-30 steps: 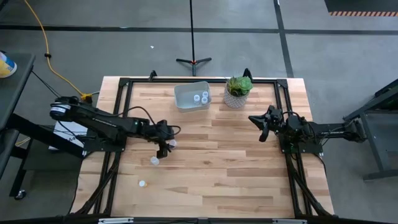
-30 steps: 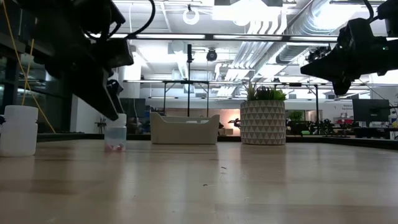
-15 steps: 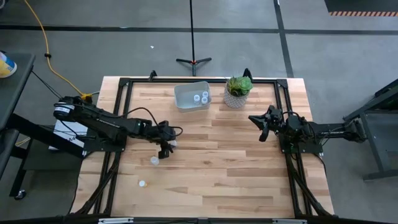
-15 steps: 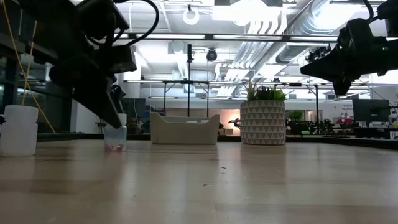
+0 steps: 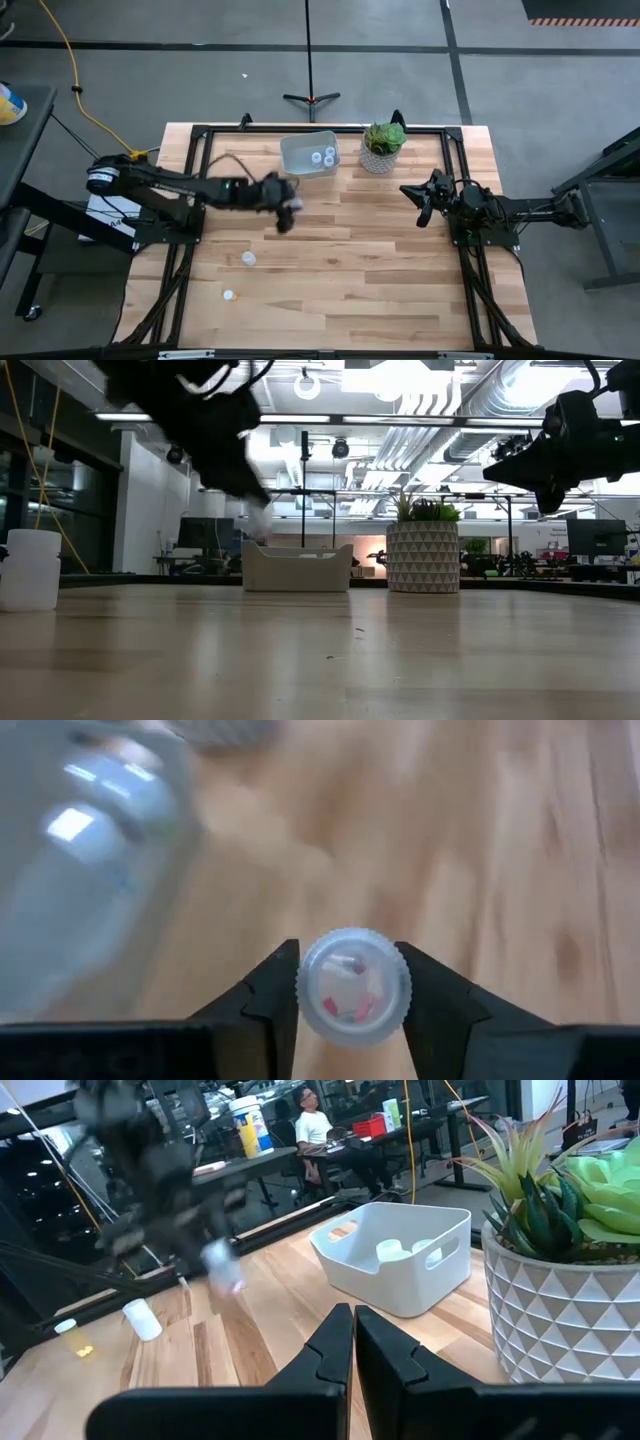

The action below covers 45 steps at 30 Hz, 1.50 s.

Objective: Pick and place pill bottles into a basket
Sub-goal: Put the white pill bottle into the gray bin

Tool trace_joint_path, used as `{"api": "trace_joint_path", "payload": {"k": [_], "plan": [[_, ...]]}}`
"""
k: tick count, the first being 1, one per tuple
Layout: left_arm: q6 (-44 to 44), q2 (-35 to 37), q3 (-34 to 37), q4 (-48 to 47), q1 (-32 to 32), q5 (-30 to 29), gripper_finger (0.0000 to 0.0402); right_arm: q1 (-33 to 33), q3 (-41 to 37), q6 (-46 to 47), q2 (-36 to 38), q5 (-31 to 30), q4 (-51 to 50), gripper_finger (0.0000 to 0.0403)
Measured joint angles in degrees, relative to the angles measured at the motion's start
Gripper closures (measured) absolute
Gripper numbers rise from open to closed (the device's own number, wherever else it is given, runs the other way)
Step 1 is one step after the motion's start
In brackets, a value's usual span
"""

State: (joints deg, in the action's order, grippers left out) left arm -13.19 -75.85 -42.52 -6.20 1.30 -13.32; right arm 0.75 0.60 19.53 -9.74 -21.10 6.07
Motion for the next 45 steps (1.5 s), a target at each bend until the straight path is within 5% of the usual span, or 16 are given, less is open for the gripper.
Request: {"api": "trace_joint_path", "payload": {"k": [6, 16, 36, 45], "plan": [[-3.1, -0.3, -6.7, -2.9, 11.8, 0.0, 0.0228, 0.0, 0.0, 0.1, 0.0, 0.0, -0.3, 0.0396], [-0.2, -3.4, -7.3, -2.7, 26.6, 4.5, 0.0228, 0.0, 0.0, 0.1, 0.0, 0.0, -1.2, 0.0396], [2.8, -17.5, -7.3, 6.5, 27.2, 5.8, 0.0224, 0.0, 0.0, 2.1, 0.0, -0.6, -2.3, 0.0396], [2.4, -18.0, -7.3, 6.4, 27.2, 5.3, 0.014, 0.0, 0.0, 2.5, 0.0, -0.8, -2.4, 0.0396]]}}
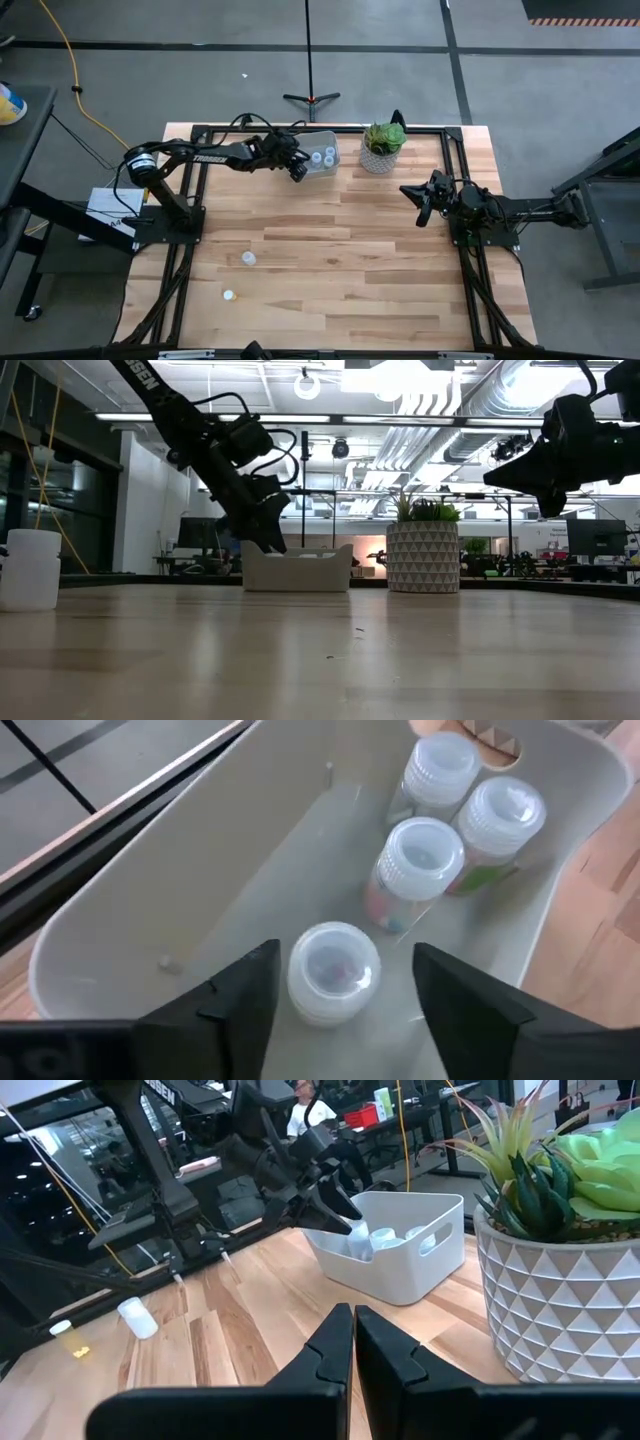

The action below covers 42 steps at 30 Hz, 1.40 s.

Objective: Pick and place pill bottles into a basket
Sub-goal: Put the white pill bottle into the gray bin

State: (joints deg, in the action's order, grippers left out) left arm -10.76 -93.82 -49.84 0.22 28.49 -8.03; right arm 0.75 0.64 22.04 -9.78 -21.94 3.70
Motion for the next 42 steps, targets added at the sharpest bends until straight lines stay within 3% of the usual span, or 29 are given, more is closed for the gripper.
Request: {"api": "trace_joint_path", "payload": {"k": [4, 8, 13, 16, 24, 29, 35, 42], "plan": [[0.0, 1.0, -1.1, -0.8, 0.0, 0.8, 0.0104, 0.0, 0.0, 0.0, 0.0, 0.0, 0.0, 0.0396], [0.0, 4.0, -5.1, -3.5, 0.0, 7.1, 0.009, 0.0, 0.0, 0.0, 0.0, 0.0, 0.0, 0.0396], [0.3, 8.2, -12.2, -16.4, -1.7, 21.1, 0.0097, 0.0, 0.0, 0.0, 0.0, 0.0, 0.0, 0.0396], [3.7, 10.5, -15.0, -27.4, -5.2, 24.7, 0.0109, 0.0, 0.0, -0.4, 0.0, 0.0, -0.1, 0.0396], [4.6, 15.3, -18.6, -50.7, -21.3, 15.4, 0.0134, 0.0, 0.0, -0.4, 0.0, -0.2, -0.1, 0.0396], [4.5, 17.0, -18.8, -59.9, -34.2, 8.3, 0.0138, 0.0, 0.0, -0.4, 0.0, -0.1, -0.1, 0.0396], [-1.0, 16.5, -18.5, -63.2, -46.0, 6.6, 0.0137, 0.0, 0.0, -0.4, 0.0, 0.0, -0.1, 0.0396], [-6.5, 16.3, -13.7, -59.3, -53.0, 6.1, 0.0137, 0.0, 0.0, -0.6, -0.1, 0.0, -0.1, 0.0396]]}}
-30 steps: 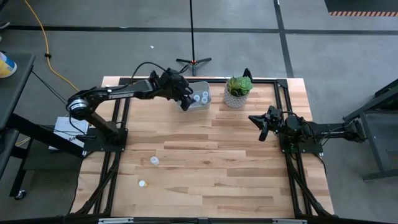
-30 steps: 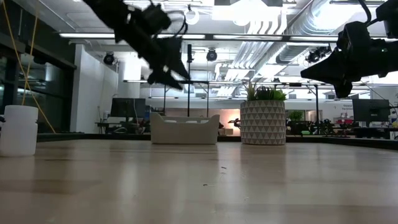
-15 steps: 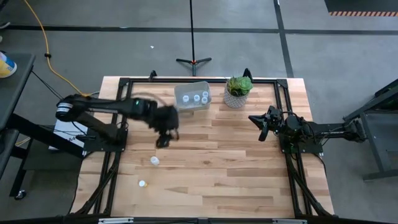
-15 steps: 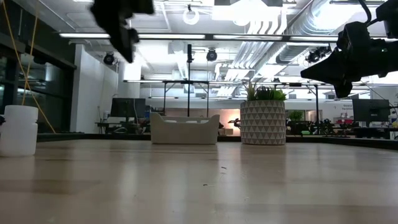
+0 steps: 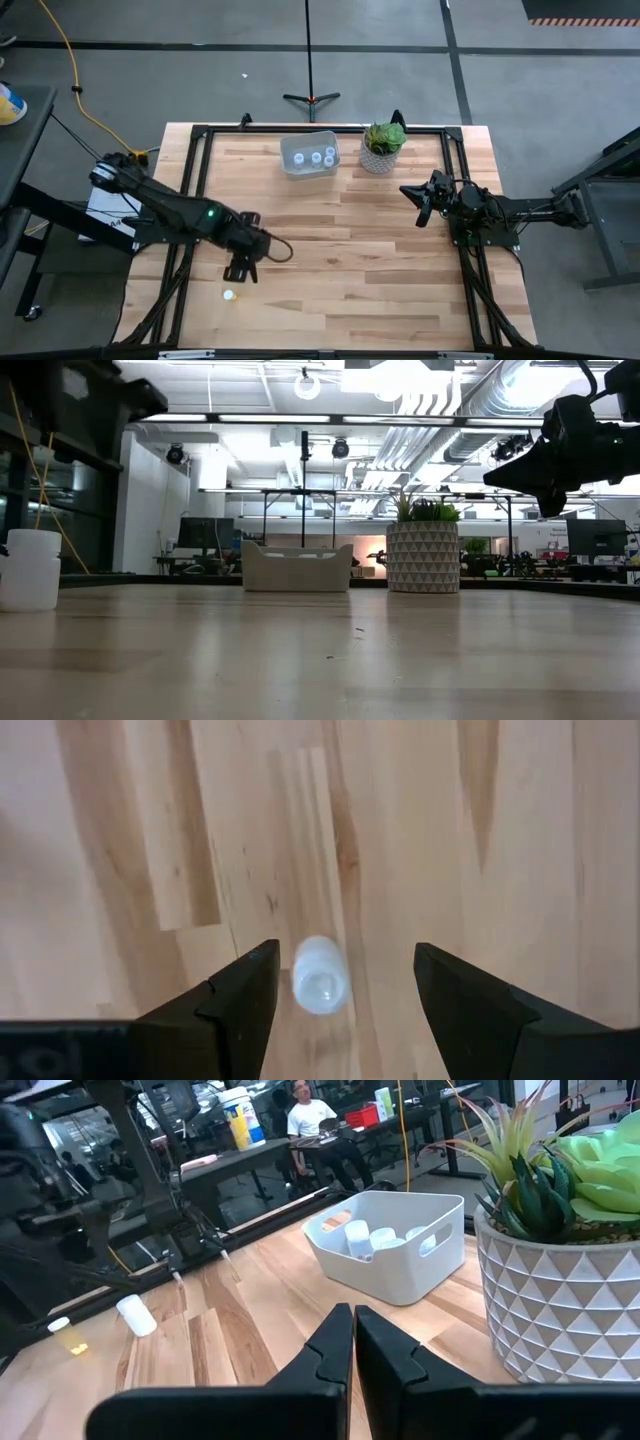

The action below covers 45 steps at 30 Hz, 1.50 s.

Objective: Pick and place pill bottles into a basket
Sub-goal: Put the white pill bottle into the gray bin

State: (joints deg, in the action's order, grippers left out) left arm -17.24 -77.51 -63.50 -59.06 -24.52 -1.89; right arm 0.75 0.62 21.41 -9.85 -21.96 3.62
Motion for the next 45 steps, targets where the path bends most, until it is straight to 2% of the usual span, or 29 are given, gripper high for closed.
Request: {"api": "trace_joint_path", "payload": {"k": [16, 24, 33, 36, 43, 45], "plan": [[-4.1, 0.0, 16.9, 12.6, -1.4, -0.1, 0.0137, 0.0, 0.0, -0.9, 0.0, 0.3, 0.0, 0.0396], [-4.2, 0.0, 20.7, 15.3, -1.4, 0.0, 0.0137, 0.0, 0.0, -0.9, 0.0, 0.3, 0.0, 0.0396], [-3.6, 0.0, 20.9, 18.4, -1.4, -0.6, 0.0138, 0.0, 0.0, -0.8, 0.0, 0.3, 0.0, 0.0396], [-3.6, 0.0, 20.8, 19.0, -1.4, -0.7, 0.0153, 0.0, 0.0, -0.7, 0.0, 0.2, 0.0, 0.0396], [-3.0, 0.0, 20.8, 18.7, -1.4, -0.6, 0.0229, 0.0, 0.0, -0.7, 0.0, 0.2, 0.0, 0.0396], [-2.0, 0.0, 20.8, 18.6, -1.4, -0.6, 0.0232, 0.0, 0.0, -0.7, 0.0, 0.2, 0.0, 0.0396]]}}
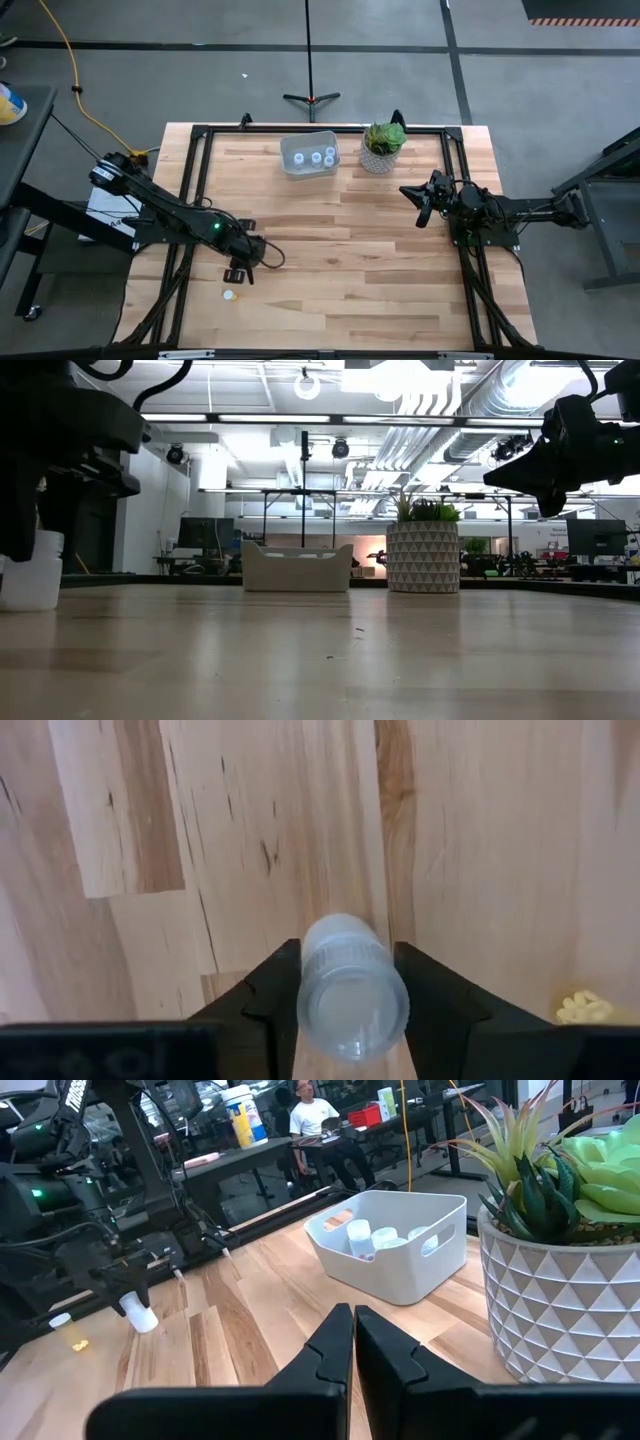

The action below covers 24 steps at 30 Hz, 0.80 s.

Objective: Pick and place pill bottles into a basket
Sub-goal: Put the white pill bottle into the gray bin

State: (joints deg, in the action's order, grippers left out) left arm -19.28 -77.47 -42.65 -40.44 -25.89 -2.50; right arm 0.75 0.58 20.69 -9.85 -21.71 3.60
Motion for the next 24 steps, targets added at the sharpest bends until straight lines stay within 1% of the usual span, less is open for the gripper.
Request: {"api": "trace_joint_path", "payload": {"k": [5, 8, 11, 16, 20, 24], "plan": [[1.6, 0.0, -1.1, -2.1, 0.6, -1.3, 0.0232, 0.0, 0.0, -0.1, 0.0, 0.0, 0.0, 0.0396], [3.2, 0.0, -4.3, -3.6, 3.9, -2.5, 0.0232, 0.0, 0.0, -0.1, 0.0, 0.0, 0.0, 0.0396], [5.2, 0.0, -8.6, -4.2, 9.7, -4.6, 0.0232, 0.0, 0.0, -0.1, 0.0, -0.1, 0.0, 0.0396], [6.7, -0.5, -15.8, -0.7, 22.0, -8.6, 0.0228, 0.0, 0.0, -0.1, 0.0, -0.3, 0.0, 0.0396], [13.6, -4.0, -21.4, 0.6, 31.3, -9.3, 0.023, 0.0, 0.0, -0.1, 0.0, -0.4, 0.0, 0.0396], [19.4, -9.2, -27.3, 1.1, 38.5, -8.6, 0.0228, 0.0, 0.0, -0.1, -0.2, -0.4, 0.0, 0.0396]]}}
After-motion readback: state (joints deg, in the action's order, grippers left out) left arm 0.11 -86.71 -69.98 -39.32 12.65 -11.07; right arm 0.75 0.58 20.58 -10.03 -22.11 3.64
